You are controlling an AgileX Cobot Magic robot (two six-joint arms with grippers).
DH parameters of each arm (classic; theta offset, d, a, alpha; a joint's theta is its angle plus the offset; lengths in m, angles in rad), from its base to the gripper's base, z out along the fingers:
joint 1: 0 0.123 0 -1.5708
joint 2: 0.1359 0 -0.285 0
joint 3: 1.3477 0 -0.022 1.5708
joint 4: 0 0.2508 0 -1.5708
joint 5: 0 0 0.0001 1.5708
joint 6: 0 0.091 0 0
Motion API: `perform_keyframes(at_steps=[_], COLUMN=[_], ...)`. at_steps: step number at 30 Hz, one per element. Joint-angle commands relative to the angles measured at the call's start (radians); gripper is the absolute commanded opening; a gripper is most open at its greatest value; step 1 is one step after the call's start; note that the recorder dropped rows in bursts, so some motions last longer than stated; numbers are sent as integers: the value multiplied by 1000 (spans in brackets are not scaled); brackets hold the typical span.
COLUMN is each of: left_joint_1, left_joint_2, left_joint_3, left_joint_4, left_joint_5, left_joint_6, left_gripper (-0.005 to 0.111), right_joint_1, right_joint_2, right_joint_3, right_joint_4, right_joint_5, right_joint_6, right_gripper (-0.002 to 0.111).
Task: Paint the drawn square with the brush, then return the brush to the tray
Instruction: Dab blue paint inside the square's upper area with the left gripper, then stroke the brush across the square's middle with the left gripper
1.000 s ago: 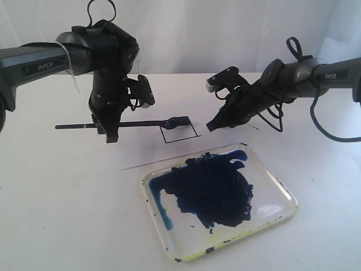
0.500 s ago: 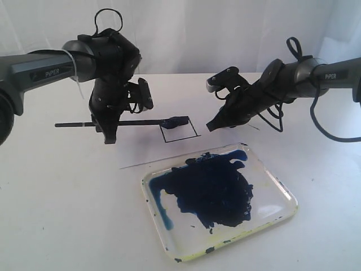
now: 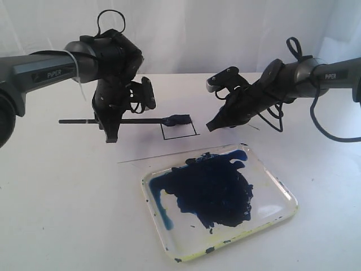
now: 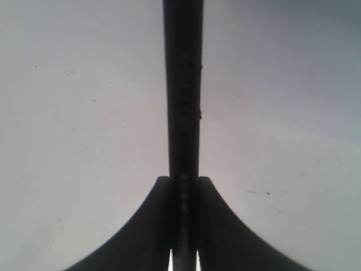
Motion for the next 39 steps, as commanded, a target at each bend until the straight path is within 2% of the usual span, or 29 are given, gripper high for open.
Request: perform_keyframes(at_steps=[1, 19, 39], left_joint_1=[-24, -24, -24], left_joint_2=[-1, -12, -21], left_joint_3=[-5, -5, -5], left_joint_4=[-51, 39, -37], left_joint_5=[39, 53, 61], left_joint_6=[69, 14, 118], left_gripper=[0, 0, 0], right_joint_1=[-1, -1, -1], right_joint_2=[25, 25, 25], right_joint_3=[8, 8, 8], right_joint_4=[-27, -27, -39], right_joint_5=[23, 21, 15], right_joint_6=[0, 0, 0], right_gripper=[0, 0, 0])
